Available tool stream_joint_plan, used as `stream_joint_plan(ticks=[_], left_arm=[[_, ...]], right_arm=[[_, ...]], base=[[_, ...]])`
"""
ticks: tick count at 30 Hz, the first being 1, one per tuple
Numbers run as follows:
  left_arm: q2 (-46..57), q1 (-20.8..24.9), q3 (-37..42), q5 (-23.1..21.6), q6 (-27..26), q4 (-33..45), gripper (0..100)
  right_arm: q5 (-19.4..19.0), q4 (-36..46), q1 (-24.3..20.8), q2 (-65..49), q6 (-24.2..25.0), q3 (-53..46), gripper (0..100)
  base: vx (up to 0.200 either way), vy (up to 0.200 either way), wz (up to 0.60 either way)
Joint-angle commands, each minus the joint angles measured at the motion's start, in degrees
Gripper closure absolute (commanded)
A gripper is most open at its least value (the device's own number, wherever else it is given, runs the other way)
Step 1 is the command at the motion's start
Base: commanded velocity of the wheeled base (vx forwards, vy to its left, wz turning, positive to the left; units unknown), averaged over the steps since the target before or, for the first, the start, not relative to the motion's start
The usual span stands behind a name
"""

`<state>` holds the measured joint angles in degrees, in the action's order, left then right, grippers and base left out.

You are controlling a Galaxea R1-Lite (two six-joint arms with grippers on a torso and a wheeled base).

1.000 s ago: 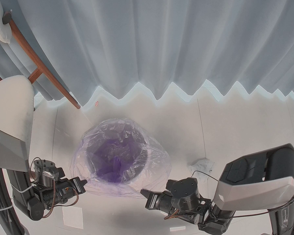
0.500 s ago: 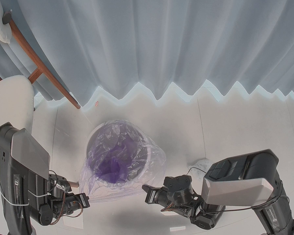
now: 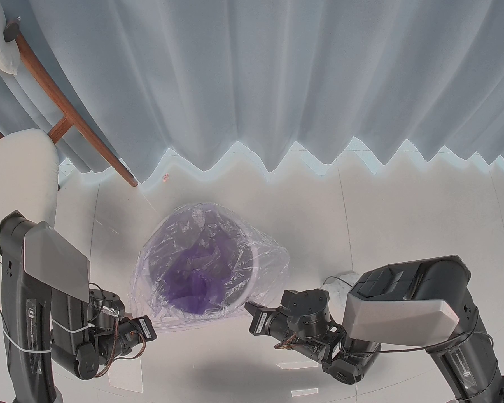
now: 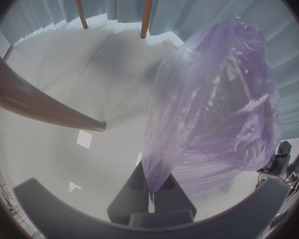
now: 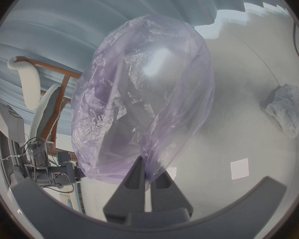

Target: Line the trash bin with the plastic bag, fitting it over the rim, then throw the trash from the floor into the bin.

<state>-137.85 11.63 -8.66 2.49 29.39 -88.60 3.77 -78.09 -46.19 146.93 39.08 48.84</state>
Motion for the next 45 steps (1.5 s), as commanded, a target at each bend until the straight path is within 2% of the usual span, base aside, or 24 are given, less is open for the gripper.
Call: stream_joint_plan(ticks=[1, 2, 6, 12, 14, 15, 18, 20, 24, 26, 27, 29, 32, 33, 34, 35, 36, 39, 45], left_arm=[[0.04, 0.41, -0.92, 0.68, 0.05, 0.01, 100], [0.30, 0.50, -0.66, 0.85, 0.05, 0.01, 0], [3.29, 0.94, 0.57, 2.35, 0.05, 0.01, 0], [14.01, 5.25, 8.66, 2.87, 0.05, 0.18, 0], [14.28, 5.42, 8.66, 3.05, 0.14, 0.18, 0], [19.46, 7.88, 8.66, 7.01, 0.40, 0.36, 0], [23.33, 10.17, 8.66, 9.20, -0.48, 0.10, 0], [30.19, 14.39, 8.66, 10.78, -1.88, 0.18, 0], [42.67, 19.48, 8.66, 12.98, -3.64, 0.27, 0], [44.34, 19.75, 8.66, 12.98, -4.34, 0.36, 0], [52.86, 20.01, 8.66, 12.63, -9.70, 1.94, 0], [58.49, 19.31, 8.48, 11.05, -14.10, 6.25, 0], [62.97, 17.29, 7.42, 8.06, -18.76, 12.40, 0], [64.81, 16.06, 6.55, 6.92, -20.25, 16.62, 0], [65.96, 15.70, 5.93, 6.48, -20.60, 20.22, 0], [65.96, 15.70, 5.93, 6.48, -20.60, 20.22, 0], [67.54, 15.62, 4.70, 6.30, -20.60, 25.94, 0], [68.59, 15.09, 2.42, 6.48, -20.51, 32.44, 0], [69.03, 15.53, 4.70, 6.30, -20.34, 33.58, 0]], right_arm=[[0.01, -0.22, -0.13, -0.24, -1.03, -0.76, 100], [0.01, -0.22, -0.13, -0.24, -1.20, -0.85, 0], [-0.69, -1.18, -0.39, -2.44, -0.41, -4.71, 0], [-11.24, -11.82, -2.50, -8.07, -1.73, -23.79, 0], [-11.33, -11.82, -2.59, -8.15, -1.82, -24.05, 0], [-11.85, -11.91, -2.94, -10.35, -4.28, -28.44, 0], [-11.85, -11.91, -2.85, -12.37, -5.60, -31.08, 0], [-11.94, -11.91, -2.94, -16.59, -5.25, -32.49, 0], [-11.85, -11.91, -4.26, -27.23, -3.14, -34.86, 0], [-11.85, -11.91, -4.35, -28.63, -3.05, -35.12, 0], [-11.85, -11.82, -3.82, -35.75, -3.40, -36.97, 0], [-12.64, -11.03, -1.27, -41.11, -2.70, -37.94, 0], [-14.84, -8.83, 2.07, -43.40, -3.49, -38.02, 0], [-15.81, -8.39, 4.18, -43.84, -3.31, -37.59, 0], [-16.60, -8.48, 5.15, -43.66, -3.22, -37.41, 0], [-16.60, -8.48, 5.15, -43.66, -3.22, -37.41, 0], [-17.30, -8.57, 5.32, -43.22, -3.22, -37.50, 0], [-17.30, -8.66, 5.06, -42.87, -3.14, -37.50, 0], [-17.21, -8.83, 4.97, -43.49, -3.05, -37.15, 0]], base=[[0.000, 0.000, 0.00], [0.000, 0.000, 0.00], [0.000, 0.000, 0.00], [0.000, 0.000, 0.00], [0.000, 0.000, 0.00], [0.000, 0.000, 0.00], [0.000, 0.000, 0.00], [0.000, 0.000, 0.00], [0.000, 0.000, 0.00], [0.000, 0.000, 0.00], [0.000, 0.000, 0.00], [0.100, 0.000, 0.00], [0.200, 0.000, 0.00], [0.200, 0.000, 0.00], [0.200, 0.000, 0.00], [0.200, 0.000, 0.00], [0.200, 0.000, 0.00], [0.200, 0.000, 0.00], [0.133, 0.000, 0.00]])
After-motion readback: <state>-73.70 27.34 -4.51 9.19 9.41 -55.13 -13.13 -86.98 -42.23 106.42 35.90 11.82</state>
